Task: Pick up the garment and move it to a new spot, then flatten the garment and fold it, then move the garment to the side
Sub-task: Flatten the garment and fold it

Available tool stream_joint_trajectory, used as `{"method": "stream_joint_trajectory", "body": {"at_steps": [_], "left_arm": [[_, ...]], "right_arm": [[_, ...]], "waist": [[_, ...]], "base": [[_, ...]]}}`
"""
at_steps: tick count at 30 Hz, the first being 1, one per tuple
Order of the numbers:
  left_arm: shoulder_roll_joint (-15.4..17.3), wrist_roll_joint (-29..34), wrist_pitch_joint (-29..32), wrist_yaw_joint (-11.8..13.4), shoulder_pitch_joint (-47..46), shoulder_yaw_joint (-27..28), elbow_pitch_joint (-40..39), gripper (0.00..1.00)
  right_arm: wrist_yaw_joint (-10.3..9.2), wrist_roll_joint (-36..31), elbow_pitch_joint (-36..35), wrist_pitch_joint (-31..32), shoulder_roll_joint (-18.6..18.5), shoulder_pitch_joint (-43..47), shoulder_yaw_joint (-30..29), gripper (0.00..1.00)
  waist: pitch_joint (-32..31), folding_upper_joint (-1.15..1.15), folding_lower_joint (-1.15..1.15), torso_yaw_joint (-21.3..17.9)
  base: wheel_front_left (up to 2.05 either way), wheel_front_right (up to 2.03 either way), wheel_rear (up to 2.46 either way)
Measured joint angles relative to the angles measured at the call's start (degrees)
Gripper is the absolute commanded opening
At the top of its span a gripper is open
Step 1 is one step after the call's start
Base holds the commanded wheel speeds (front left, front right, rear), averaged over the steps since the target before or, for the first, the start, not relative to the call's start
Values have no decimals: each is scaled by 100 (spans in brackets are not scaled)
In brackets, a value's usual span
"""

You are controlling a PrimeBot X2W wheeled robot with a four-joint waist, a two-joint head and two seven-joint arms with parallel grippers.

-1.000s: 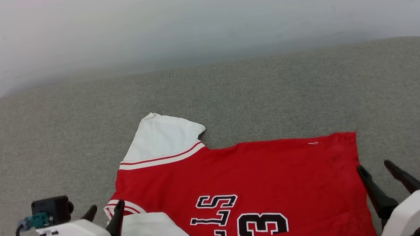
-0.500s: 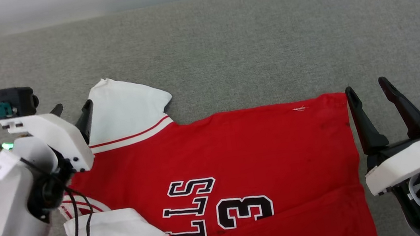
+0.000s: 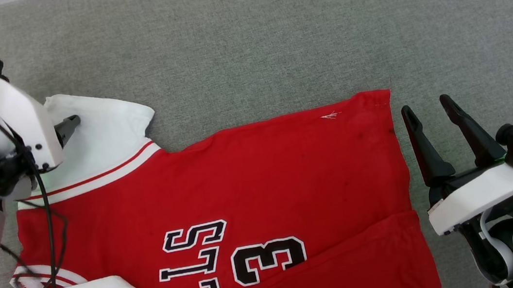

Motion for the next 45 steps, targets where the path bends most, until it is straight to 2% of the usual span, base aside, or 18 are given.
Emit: {"method": "stream_joint_trajectory", "body": {"at_steps": [4,5,6,7,12,18,24,31,37,45], "left_arm": [[4,-33,623,62,-237,-157,80,100],[-4,-34,703,107,-267,-168,89,73],[-11,-26,761,135,-296,-200,90,22],[-18,-11,786,153,-316,-218,90,0],[-87,-1,717,163,-327,-242,90,0],[-167,172,291,51,-303,-335,15,0],[-252,271,-94,-7,-238,-375,-270,0],[-240,360,-344,64,-186,-371,-854,0],[-235,419,-445,122,-93,-408,-1345,0],[-316,444,-593,146,-47,-443,-1606,0]], "right_arm": [[0,80,113,-3,13,-15,-32,100],[0,103,125,-3,14,-28,-38,100],[0,120,145,-2,15,-53,-42,100],[0,164,170,14,18,-82,-44,100],[0,339,297,63,-5,-138,-76,100],[0,647,531,272,-275,-243,-194,100],[0,1069,985,1321,-842,-401,-266,100],[0,1610,1302,2702,-1410,-771,-2,100],[0,1802,1407,3350,-1570,-1223,312,100],[0,1756,1772,3762,-1730,-1839,594,100]], "waist": [[86,0,-1,-64],[105,0,-1,-67],[121,0,-1,-70],[136,0,-1,-73],[188,0,-2,-62],[78,0,-1,32],[-119,0,0,211],[-250,0,0,513],[-163,0,0,774],[77,0,0,1070]], "base": [[0,0,0],[0,0,0],[0,0,0],[0,0,0],[0,0,0],[0,0,0],[0,0,0],[0,0,0],[0,0,0],[0,0,0]]}}
